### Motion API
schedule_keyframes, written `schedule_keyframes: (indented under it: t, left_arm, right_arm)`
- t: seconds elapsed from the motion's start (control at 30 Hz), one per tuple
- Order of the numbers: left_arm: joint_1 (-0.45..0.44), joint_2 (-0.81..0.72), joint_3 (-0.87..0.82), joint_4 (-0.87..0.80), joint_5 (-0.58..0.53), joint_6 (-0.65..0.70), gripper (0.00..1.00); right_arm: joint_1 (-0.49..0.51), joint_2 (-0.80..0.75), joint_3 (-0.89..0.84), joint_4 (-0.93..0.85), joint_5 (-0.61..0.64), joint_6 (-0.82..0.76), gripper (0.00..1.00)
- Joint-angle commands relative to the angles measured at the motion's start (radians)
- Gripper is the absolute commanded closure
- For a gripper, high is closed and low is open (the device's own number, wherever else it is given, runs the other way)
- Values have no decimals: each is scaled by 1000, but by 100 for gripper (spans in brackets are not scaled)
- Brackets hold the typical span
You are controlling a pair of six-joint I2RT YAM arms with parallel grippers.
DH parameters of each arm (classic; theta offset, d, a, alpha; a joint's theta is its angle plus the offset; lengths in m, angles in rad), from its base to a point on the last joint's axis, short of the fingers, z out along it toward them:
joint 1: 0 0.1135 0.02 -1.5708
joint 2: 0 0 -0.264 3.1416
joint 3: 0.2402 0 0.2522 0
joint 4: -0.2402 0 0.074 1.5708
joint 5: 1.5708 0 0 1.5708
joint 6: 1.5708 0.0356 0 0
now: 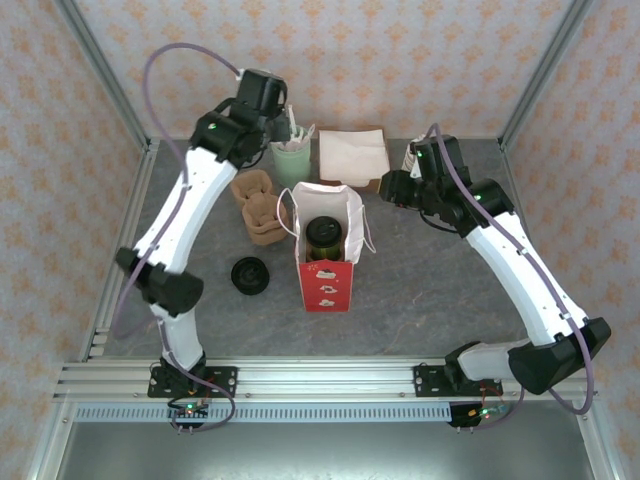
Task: Pack the takeout coffee
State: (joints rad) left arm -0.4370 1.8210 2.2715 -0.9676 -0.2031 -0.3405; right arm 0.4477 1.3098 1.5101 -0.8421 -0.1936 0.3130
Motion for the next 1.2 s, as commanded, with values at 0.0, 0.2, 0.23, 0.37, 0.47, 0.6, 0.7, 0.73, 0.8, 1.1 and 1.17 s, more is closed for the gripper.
schedule_keyframes:
  t: [0.0, 0.2, 0.23, 0.37, 0.47, 0.6, 0.7, 0.73, 0.8, 1.1, 1.17]
  left_arm:
    - [-19, -122, -23, -63, -38, 31, 88]
    - [-119, -301, -23, -138, -119, 67, 88]
    - [-144, -325, -17, -154, -115, 69, 88]
    - [-256, -410, -39, -184, -59, 72, 88]
    - [-352, -459, -76, -198, -11, 83, 88]
    - [-443, -474, -92, -261, 31, 83, 88]
    - [-502, -477, -127, -287, 44, 99, 88]
    - [-521, -474, -139, -298, 45, 105, 88]
    - [-545, -464, -154, -328, 35, 109, 88]
    - [-604, -382, -211, -408, -14, 123, 88]
    - [-604, -361, -222, -407, -22, 121, 88]
  right_arm:
    - [-7, -14, 30, 33, 63, -23, 55]
    - [-7, 19, 37, 59, 187, -27, 50]
    - [-7, 29, 42, 69, 217, -31, 50]
    - [-16, 102, 89, 100, 278, -44, 50]
    - [-35, 190, 167, 92, 261, -40, 51]
    - [-37, 322, 301, 77, 268, -68, 51]
    - [-36, 429, 403, 64, 272, -100, 51]
    - [-36, 469, 438, 58, 273, -109, 51]
    - [-37, 536, 497, 47, 271, -119, 51]
    - [-37, 833, 746, -16, 242, -171, 50]
    - [-38, 893, 791, -20, 258, -169, 50]
